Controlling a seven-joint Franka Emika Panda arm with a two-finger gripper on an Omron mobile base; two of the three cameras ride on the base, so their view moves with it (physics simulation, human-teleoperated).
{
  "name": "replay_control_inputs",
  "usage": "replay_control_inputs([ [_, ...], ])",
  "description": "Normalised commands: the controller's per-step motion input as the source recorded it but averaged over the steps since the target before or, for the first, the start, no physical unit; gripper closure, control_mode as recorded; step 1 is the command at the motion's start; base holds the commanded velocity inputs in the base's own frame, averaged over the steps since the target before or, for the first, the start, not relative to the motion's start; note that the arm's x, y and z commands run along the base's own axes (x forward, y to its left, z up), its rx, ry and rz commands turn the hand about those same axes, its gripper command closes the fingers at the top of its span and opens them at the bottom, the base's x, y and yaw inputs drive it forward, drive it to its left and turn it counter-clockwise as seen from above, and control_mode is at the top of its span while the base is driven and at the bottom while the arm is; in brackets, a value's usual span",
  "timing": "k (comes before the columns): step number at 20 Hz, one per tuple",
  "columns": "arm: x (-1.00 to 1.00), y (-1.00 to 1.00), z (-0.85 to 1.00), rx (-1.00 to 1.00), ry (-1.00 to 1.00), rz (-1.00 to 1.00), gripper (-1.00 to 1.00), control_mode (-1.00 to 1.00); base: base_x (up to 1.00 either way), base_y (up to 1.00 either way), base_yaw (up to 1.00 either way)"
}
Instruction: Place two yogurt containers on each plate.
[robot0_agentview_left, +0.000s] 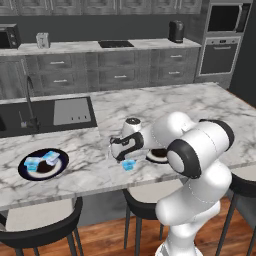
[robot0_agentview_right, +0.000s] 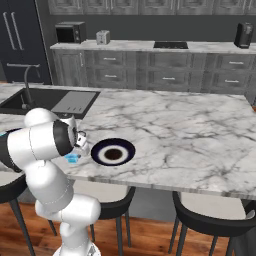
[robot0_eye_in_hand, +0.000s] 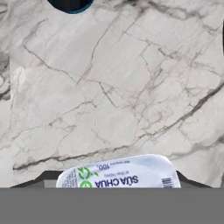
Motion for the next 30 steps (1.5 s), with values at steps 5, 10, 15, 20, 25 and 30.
replay_control_inputs([
  [5, -0.09, -0.05, 0.05, 0.00, 0.00, 0.00, 1.00, -1.00, 0.00, 0.00, 0.00],
  [10, -0.03, -0.33, 0.52, 0.00, -0.01, -0.02, 1.00, -1.00, 0.00, 0.00, 0.00],
  [15, 0.17, -0.46, 0.56, 0.02, 0.09, -0.09, 1.00, -1.00, 0.00, 0.00, 0.00],
  [20, 0.36, -0.57, 0.30, 0.04, 0.21, -0.05, 1.00, -1.00, 0.00, 0.00, 0.00],
  [25, 0.25, -0.35, -0.09, 0.00, 0.11, 0.00, 1.00, -1.00, 0.00, 0.00, 0.00],
  [30, 0.11, -0.19, -0.22, 0.00, -0.02, 0.00, 1.00, -1.00, 0.00, 0.00, 0.00],
])
